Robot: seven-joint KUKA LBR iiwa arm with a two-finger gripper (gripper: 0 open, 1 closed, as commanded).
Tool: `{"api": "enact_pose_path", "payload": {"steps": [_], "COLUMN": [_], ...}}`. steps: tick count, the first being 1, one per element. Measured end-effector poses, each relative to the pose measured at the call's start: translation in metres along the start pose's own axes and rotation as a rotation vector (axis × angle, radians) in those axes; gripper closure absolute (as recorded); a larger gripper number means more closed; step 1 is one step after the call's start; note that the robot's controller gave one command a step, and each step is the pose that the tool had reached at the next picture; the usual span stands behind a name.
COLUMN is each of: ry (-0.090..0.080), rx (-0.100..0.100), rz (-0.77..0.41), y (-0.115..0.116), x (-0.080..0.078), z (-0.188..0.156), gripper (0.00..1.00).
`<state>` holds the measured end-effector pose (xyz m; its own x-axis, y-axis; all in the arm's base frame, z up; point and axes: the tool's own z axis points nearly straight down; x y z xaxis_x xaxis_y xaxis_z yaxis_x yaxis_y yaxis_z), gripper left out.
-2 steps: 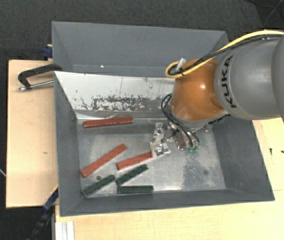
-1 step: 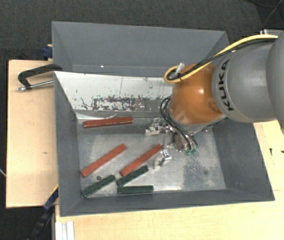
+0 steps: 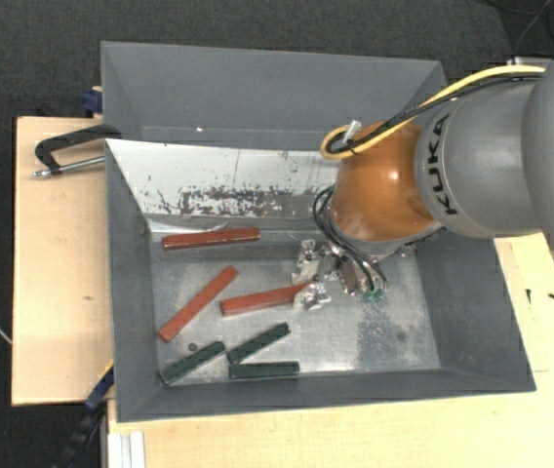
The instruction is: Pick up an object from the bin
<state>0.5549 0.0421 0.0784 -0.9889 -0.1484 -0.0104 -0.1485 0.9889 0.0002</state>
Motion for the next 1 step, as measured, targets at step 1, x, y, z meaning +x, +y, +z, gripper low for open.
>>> {"api": "enact_pose_path", "payload": {"steps": [1], "ry": [0.000], "rx": [0.000], "rz": [0.000], "y": [0.0000], "x": [0.0000], "z": [0.0000], "gripper": [1.00]}}
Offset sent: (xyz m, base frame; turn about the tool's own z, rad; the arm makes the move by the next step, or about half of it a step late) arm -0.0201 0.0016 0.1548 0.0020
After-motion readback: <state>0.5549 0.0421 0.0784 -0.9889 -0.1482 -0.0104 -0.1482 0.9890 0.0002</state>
